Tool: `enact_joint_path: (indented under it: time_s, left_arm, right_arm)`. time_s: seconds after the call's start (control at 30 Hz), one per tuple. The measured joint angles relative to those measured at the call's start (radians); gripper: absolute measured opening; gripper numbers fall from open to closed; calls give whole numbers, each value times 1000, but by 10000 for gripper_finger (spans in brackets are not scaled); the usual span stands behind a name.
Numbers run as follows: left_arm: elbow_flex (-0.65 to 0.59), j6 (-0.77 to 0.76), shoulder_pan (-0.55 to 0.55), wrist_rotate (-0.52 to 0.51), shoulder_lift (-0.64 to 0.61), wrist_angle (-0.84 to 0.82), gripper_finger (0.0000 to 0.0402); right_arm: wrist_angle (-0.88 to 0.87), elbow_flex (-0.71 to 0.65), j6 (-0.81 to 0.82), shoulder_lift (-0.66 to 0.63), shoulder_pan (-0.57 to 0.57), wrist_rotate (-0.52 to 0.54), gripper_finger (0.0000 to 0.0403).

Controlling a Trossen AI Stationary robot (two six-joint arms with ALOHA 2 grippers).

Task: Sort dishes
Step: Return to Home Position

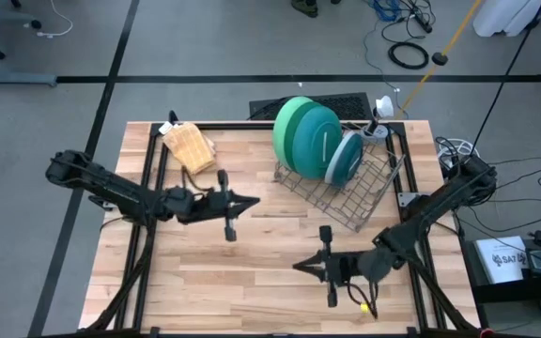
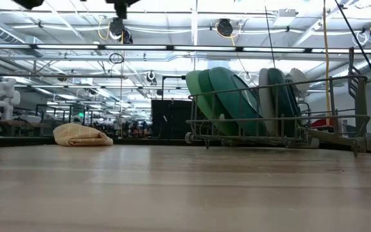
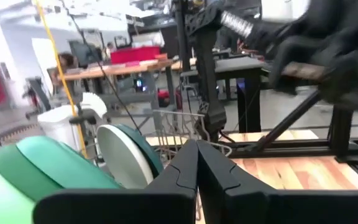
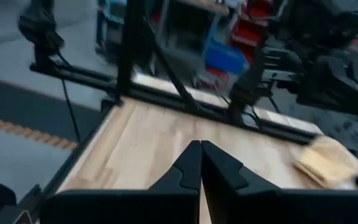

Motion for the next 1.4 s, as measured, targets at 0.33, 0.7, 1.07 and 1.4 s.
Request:
enact_joint_path:
  time_s: [0.33,0.7,1.07,1.4]
  left_arm:
    - [-303,82,-77,-130,-127,292,3]
    - [-501,46,-25,-110,-259,290,2]
    - [-622,-13,72,-12,-524,124,2]
    - [-623,-49,97,51,-865,-269,1]
  right_arm:
    - [729,-537,-25,-82,-164,-233,1]
    - [886,-961,78,-445,-327,-410,0]
    - [551,-1037,91,-807,-339,-319,0]
    - [260,-1036,73,-1037,-339,-289,0]
